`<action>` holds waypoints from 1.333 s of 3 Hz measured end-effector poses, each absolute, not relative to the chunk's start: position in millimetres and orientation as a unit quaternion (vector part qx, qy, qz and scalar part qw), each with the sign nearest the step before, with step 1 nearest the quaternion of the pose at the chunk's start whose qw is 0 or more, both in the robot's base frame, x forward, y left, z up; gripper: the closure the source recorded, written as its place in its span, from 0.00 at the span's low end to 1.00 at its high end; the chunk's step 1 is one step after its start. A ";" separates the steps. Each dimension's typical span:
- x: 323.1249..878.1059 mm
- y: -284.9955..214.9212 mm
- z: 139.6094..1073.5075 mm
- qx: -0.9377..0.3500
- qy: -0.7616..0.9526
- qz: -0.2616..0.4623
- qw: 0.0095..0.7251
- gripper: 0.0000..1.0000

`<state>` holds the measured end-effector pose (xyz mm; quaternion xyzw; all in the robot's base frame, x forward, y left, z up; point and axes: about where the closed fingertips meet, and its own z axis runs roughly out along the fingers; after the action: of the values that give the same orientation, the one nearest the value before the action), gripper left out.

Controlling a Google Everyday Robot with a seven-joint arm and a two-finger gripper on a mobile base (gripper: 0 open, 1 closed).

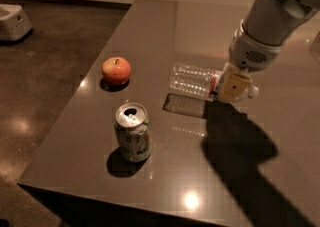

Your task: Move water bottle near 7up can

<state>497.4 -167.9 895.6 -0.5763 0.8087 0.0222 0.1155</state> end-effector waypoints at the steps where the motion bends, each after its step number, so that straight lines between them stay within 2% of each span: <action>1: 462.0 -144.3 891.4 -0.588 0.803 0.020 0.096 1.00; 2: 435.0 -118.2 883.6 -0.601 0.794 0.032 0.081 1.00; 3: 417.1 -97.4 878.4 -0.611 0.787 0.046 0.073 0.84; 4: 410.8 -84.2 871.6 -0.614 0.785 0.058 0.064 0.61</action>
Offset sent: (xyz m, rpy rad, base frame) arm -0.0958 0.0787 -0.0218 -0.0319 0.1133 0.0994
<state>410.8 -84.2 871.6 -0.6136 0.7849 0.0581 0.0639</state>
